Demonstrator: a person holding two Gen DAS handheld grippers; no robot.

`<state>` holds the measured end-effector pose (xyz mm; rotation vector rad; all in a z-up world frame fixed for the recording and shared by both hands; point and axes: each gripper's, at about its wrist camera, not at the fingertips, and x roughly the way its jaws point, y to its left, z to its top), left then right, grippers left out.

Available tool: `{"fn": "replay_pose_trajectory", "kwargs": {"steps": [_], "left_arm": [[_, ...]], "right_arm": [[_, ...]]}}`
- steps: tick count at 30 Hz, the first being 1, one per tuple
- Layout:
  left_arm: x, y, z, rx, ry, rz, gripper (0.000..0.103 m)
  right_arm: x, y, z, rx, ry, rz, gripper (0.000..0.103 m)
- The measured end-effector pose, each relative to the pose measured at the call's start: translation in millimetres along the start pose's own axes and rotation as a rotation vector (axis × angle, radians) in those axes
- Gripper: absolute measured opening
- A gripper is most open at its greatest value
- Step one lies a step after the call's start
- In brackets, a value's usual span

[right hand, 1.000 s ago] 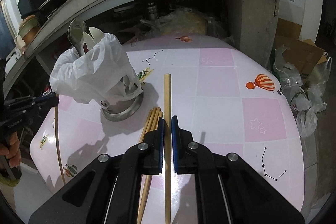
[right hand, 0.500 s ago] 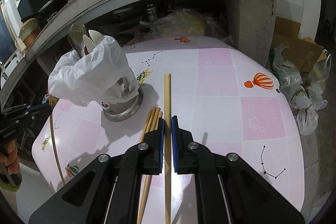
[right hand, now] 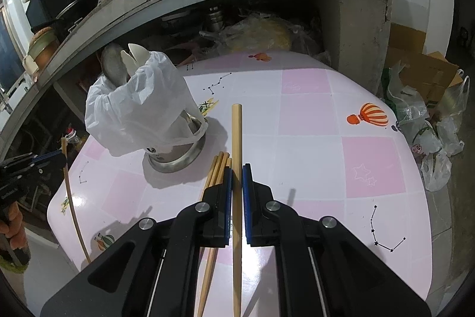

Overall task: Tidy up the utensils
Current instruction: 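Lift the chopstick with the left tool while the right tool holds its chopstick, then carry the chopstick upright over the holder with the left tool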

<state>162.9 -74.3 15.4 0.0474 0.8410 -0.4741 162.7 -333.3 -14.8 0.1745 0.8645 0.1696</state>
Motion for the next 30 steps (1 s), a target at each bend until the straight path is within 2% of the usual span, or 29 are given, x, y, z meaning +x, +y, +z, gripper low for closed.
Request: {"fn": "replay_pose_trajectory", "kwargs": {"steps": [18, 30], "left_arm": [[-30, -3, 11, 0.009, -0.099, -0.012, 0.005], [-42, -9, 17, 0.031, -0.132, -0.011, 0.005]], "right_arm": [[-14, 4, 6, -0.006, -0.032, 0.006, 0.007], [-27, 8, 10, -0.016, -0.062, 0.006, 0.007]]}}
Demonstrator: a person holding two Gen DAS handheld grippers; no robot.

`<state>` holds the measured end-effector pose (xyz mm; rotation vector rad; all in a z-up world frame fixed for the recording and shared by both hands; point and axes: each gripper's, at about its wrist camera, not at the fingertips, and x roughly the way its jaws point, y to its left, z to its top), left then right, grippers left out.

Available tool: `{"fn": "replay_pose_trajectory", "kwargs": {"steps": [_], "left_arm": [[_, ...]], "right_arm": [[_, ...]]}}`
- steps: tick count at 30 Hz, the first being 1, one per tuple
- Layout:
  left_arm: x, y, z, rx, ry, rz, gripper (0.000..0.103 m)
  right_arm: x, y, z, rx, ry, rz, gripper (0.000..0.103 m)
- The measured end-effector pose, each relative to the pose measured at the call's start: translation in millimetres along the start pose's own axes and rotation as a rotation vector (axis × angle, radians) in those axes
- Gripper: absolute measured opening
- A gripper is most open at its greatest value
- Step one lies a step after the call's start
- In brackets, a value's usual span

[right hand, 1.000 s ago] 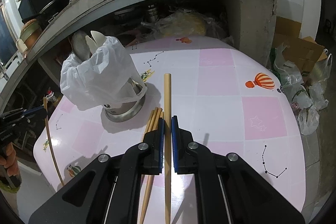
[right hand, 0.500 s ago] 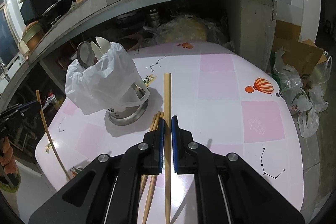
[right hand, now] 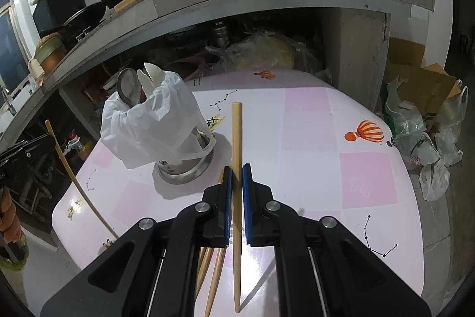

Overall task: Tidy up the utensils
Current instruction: 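Carry the chopstick upright over the holder with the left tool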

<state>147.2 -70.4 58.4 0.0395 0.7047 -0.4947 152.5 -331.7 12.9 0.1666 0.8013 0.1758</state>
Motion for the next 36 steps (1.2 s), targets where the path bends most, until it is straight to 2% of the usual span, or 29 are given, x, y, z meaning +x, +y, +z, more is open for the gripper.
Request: {"fn": "replay_pose_trajectory", "kwargs": {"steps": [18, 36], "left_arm": [[-8, -5, 7, 0.018, -0.027, 0.002, 0.005], [-37, -13, 18, 0.045, -0.094, -0.007, 0.005]], "right_arm": [[-25, 4, 9, -0.002, -0.063, 0.004, 0.007], [-56, 10, 20, -0.021, -0.146, 0.004, 0.007]]}}
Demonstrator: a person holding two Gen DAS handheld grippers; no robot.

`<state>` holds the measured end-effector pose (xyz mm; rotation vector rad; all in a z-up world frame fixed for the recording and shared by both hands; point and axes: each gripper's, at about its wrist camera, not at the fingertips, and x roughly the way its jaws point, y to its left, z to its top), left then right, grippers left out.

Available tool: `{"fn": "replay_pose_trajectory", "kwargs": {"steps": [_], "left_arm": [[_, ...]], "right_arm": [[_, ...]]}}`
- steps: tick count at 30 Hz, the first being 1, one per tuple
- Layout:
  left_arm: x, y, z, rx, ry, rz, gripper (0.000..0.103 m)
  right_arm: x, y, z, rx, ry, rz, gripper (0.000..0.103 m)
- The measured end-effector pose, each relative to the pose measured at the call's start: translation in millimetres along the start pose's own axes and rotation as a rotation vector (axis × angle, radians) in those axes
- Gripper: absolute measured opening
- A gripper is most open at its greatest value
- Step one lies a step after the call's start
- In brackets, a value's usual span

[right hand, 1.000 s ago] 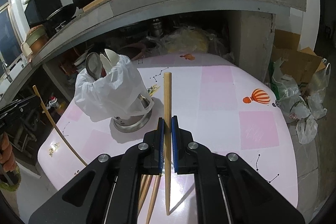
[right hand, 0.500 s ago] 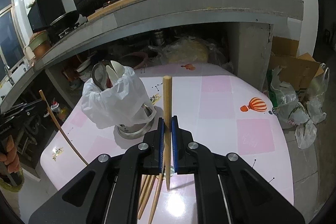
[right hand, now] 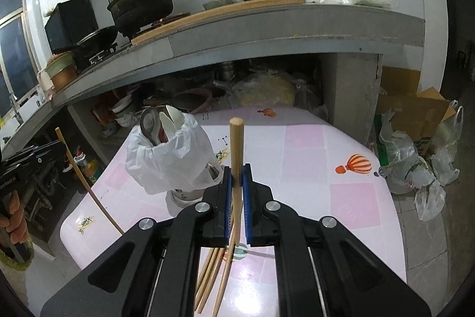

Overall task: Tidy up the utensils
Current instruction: 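Carry the chopstick upright over the holder with the left tool, then lower the chopstick into the holder with the left tool while the right tool holds its chopstick nearby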

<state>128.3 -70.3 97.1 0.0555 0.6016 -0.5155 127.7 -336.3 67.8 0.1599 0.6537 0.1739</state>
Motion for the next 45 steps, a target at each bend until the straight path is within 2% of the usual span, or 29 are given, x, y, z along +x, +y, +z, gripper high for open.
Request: {"fn": "replay_pose_trajectory", "kwargs": {"steps": [11, 21, 29, 36, 45], "left_arm": [[-19, 3, 14, 0.011, -0.038, -0.016, 0.005], [-46, 7, 55, 0.007, -0.138, -0.033, 0.005], [-51, 5, 91, 0.034, -0.217, -0.026, 0.005], [-33, 14, 118, 0.036, -0.254, 0.002, 0.005], [19, 33, 129, 0.005, -0.244, 0.035, 0.005]], "right_arm": [[-23, 3, 19, -0.011, -0.066, -0.004, 0.007], [-56, 11, 70, -0.059, -0.156, 0.061, 0.007], [-56, 31, 112, -0.096, -0.196, 0.121, 0.007], [-31, 52, 142, -0.121, -0.199, 0.160, 0.007], [31, 75, 153, -0.140, -0.125, 0.191, 0.007]]}}
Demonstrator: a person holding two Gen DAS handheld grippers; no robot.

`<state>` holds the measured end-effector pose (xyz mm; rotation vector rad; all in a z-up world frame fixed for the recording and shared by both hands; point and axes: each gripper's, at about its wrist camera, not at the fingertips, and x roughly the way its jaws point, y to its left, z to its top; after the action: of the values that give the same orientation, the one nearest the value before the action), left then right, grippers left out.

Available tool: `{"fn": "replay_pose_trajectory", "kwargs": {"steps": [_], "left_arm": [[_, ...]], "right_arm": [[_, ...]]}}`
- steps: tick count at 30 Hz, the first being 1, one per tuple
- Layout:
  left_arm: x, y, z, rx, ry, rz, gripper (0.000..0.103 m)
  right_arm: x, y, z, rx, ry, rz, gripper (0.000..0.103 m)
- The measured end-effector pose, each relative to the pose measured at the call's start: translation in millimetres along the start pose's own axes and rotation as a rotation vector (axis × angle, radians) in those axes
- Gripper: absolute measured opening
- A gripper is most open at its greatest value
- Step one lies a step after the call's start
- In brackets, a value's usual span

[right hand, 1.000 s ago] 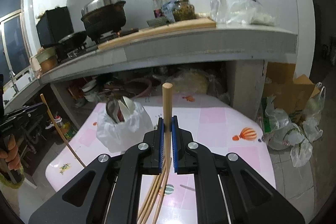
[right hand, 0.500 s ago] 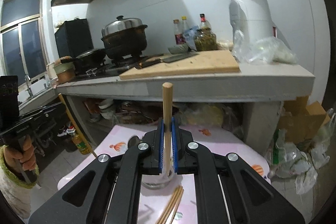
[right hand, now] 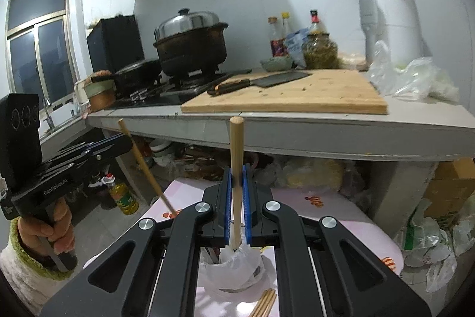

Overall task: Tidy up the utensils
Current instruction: 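Lower the chopstick into the holder with the left tool while the right tool holds its chopstick nearby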

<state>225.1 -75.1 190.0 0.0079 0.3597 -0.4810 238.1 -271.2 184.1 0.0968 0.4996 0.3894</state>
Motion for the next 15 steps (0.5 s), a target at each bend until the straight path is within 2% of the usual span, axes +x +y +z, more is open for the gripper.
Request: {"fn": "replay_pose_trajectory", "kwargs": {"steps": [7, 15], "left_arm": [[32, 15, -9, -0.017, 0.027, 0.005, 0.005], [49, 27, -19, -0.022, 0.051, 0.005, 0.005]], "right_arm": [[33, 6, -4, -0.027, 0.032, 0.006, 0.007], [24, 12, 8, -0.063, -0.016, -0.024, 0.007]]}}
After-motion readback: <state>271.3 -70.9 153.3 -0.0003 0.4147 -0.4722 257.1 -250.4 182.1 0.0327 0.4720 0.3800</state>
